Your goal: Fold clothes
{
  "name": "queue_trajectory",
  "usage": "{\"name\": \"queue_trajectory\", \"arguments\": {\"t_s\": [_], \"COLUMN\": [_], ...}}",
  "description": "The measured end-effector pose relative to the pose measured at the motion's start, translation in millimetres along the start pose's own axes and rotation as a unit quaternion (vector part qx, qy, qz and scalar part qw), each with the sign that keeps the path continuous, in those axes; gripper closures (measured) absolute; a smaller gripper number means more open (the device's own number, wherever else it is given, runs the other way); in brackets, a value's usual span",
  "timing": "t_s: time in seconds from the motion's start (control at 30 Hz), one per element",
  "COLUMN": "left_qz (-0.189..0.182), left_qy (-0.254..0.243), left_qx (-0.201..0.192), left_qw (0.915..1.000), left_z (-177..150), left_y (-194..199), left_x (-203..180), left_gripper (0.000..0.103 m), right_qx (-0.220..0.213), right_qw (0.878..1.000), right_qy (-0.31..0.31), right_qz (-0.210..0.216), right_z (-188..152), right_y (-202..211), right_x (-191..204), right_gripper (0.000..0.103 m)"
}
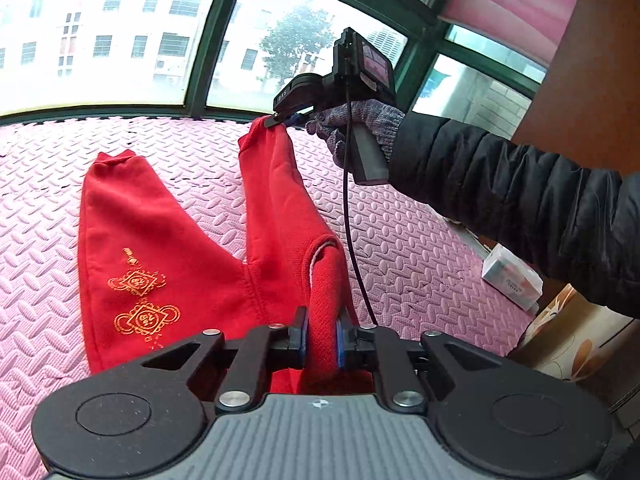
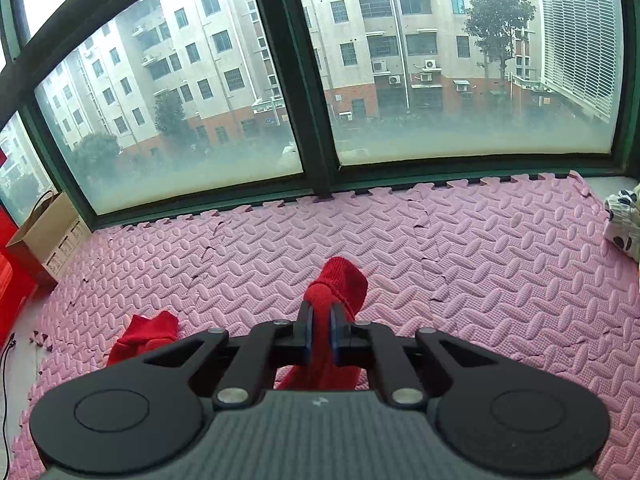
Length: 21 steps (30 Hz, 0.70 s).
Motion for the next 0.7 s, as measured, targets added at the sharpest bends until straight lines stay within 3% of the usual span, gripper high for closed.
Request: {"name": "queue_trajectory", "arguments": {"t_s": [0.2, 0.47, 0.7], "left_qz": [0.008, 0.019, 0.03], "left_qy": [0.047, 0.091, 0.126], "left_qx": [-0.024, -0.039, -0.025], "left_qw": [0.9986, 0.9949, 0.9912], "left_z": [-12.2, -30.6, -51.0], "left_y": [22.4, 47.0, 50.5], "left_x": [26.7, 59.4, 77.8], "left_gripper": [0.09, 0.09, 0.091], "right_qx": [0.001, 0.01, 0.058], "right_qw": [0.999, 0.996, 0.986], "right_qy": [0.038, 0.094, 0.147], "right_qz": [0.006, 0.002, 0.061], "right_z": [11.2, 0.3, -34.1], "right_y": [-14.5, -46.7, -85.6], "right_x": [67.5, 149.7, 220.2], "right_gripper": [0.096, 0.096, 0.094]}}
Point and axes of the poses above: each gripper's, at about its wrist camera, not at the fingertips, and y roughly against the way its jaws point, x to its left, z to its top, the point moved 6 cm from there along -y, roughly the way its jaws point, and after that the axes turned 11 degrees about x, right-handed, at the moved point
